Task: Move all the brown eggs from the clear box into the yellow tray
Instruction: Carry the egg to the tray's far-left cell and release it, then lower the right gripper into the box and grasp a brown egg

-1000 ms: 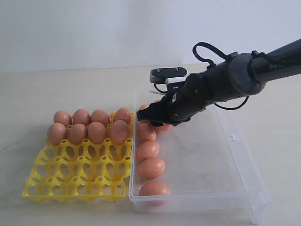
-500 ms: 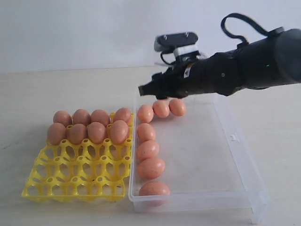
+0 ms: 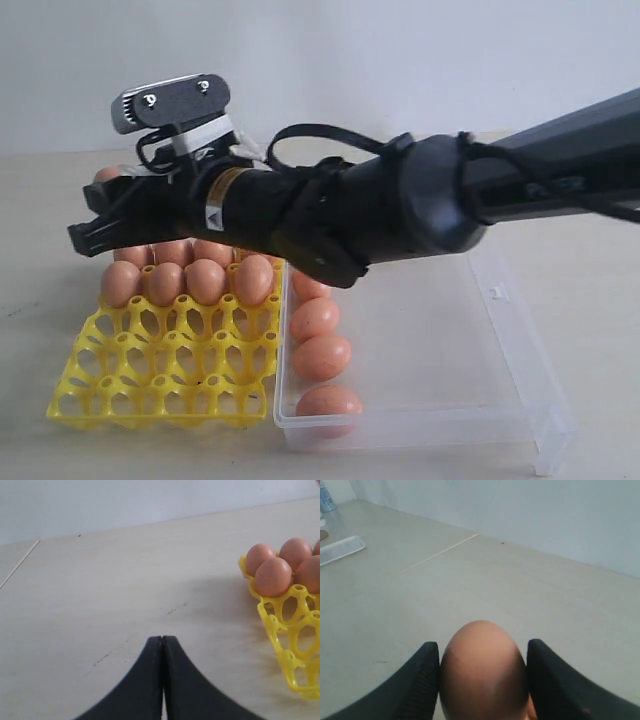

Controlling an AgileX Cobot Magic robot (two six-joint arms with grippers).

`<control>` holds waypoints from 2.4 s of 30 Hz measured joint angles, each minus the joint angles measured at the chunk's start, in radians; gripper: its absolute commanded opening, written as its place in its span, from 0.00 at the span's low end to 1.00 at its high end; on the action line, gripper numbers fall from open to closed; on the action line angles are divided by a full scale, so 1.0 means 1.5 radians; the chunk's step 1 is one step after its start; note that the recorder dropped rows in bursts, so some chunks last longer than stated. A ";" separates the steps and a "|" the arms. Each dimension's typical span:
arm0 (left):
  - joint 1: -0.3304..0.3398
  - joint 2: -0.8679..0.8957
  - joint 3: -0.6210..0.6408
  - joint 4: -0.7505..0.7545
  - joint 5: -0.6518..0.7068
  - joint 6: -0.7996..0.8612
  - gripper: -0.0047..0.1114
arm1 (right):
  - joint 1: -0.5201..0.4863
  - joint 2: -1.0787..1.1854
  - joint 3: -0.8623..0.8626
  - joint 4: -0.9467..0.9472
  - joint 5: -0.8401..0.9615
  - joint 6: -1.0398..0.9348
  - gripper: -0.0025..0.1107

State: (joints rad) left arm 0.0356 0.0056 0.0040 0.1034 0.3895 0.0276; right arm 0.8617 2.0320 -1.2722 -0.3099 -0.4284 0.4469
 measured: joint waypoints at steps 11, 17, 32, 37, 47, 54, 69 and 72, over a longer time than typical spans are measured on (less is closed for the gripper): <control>0.000 0.000 0.000 0.000 0.000 0.000 0.04 | 0.041 0.118 -0.081 -0.106 -0.004 0.156 0.02; 0.000 0.000 0.000 0.000 0.000 0.000 0.04 | 0.041 0.147 -0.082 -0.108 -0.002 0.185 0.02; 0.000 0.000 0.000 0.000 0.000 0.000 0.04 | 0.041 0.156 -0.082 -0.109 0.023 0.214 0.59; 0.000 0.000 0.000 0.000 0.000 0.000 0.04 | 0.041 0.156 -0.082 -0.096 0.037 0.214 0.65; 0.000 0.000 0.000 0.000 0.000 0.000 0.04 | 0.020 -0.058 -0.085 -0.029 0.446 -0.082 0.02; 0.000 0.000 0.000 0.000 0.000 0.000 0.04 | -0.087 -0.095 -0.068 0.103 0.751 -0.157 0.05; 0.000 0.000 0.000 0.000 0.000 0.000 0.04 | -0.117 -0.098 0.077 0.240 0.604 -0.274 0.54; 0.000 0.000 0.000 0.000 0.000 0.000 0.04 | -0.123 -0.098 0.082 0.242 0.580 -0.271 0.54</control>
State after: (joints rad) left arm 0.0356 0.0056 0.0040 0.1034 0.3895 0.0276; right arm 0.6774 1.8851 -1.1499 0.0524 0.4411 0.0406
